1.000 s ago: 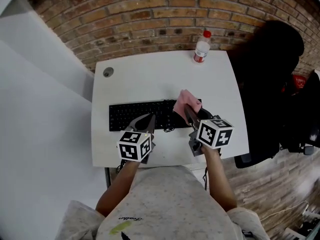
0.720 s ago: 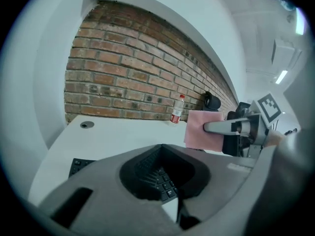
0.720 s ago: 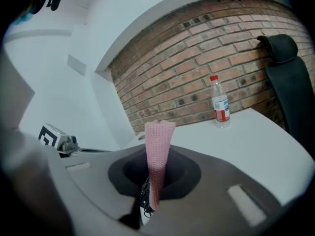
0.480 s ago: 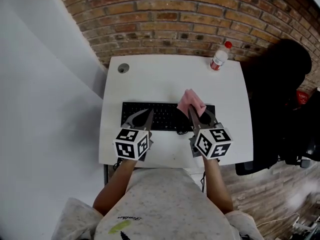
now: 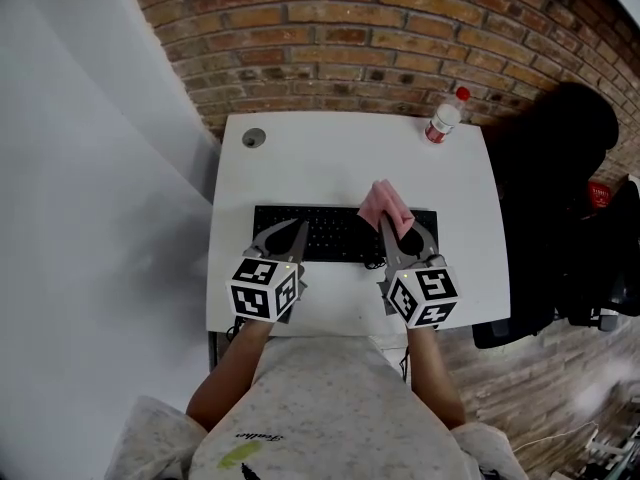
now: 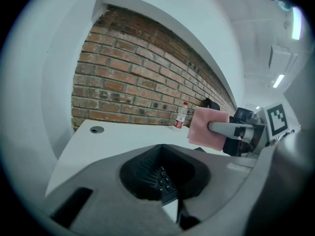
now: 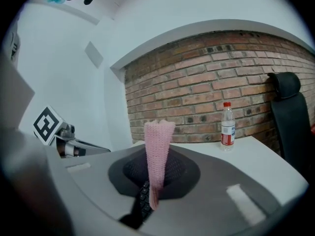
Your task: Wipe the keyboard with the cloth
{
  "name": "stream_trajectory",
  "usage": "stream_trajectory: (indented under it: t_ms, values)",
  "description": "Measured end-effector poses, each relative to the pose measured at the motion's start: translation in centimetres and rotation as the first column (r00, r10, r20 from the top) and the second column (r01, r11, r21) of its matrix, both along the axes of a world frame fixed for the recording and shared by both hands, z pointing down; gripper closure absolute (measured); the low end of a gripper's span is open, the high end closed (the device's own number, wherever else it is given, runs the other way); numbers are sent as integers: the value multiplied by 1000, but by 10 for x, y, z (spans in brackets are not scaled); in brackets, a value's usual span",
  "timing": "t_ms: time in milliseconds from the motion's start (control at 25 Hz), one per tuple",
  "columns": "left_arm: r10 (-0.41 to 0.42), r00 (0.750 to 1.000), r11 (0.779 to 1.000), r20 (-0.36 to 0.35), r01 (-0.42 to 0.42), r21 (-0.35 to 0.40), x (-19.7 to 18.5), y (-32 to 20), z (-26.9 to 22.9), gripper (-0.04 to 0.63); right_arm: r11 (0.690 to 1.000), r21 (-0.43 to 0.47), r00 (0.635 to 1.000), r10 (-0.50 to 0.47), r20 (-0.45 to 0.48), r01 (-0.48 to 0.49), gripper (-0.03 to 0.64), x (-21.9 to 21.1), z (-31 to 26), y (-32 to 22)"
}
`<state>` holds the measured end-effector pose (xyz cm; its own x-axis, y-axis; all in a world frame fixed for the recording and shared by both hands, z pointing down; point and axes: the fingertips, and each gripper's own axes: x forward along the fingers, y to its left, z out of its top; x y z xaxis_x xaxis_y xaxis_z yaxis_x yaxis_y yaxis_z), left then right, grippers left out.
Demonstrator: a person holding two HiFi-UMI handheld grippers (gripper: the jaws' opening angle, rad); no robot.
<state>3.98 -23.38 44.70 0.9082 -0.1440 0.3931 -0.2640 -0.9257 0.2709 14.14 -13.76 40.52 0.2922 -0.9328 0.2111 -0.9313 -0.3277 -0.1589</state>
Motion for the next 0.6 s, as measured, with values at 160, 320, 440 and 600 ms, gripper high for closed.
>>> stream_trajectory:
  t_ms: [160,320,440,600]
  values:
    - [-2,1000,1000,0,2,-7,-6,-2,3,600,1000,5,1000,0,25,0,595,-5,3,-3]
    - [-9,1000,1000,6,9,-14,-13,-4,7,600,1000,3,1000,-10,28,10,595,-11,4,-7]
    - [-12,1000,1000,7,12,-16,-16,-6,7,600,1000,7,999,-13,33,13,595,-14,3,-9]
    - [-14,1000,1000,10,15,-21,-18,-5,9,599,1000,9,999,-16,36,16,595,-16,4,-9]
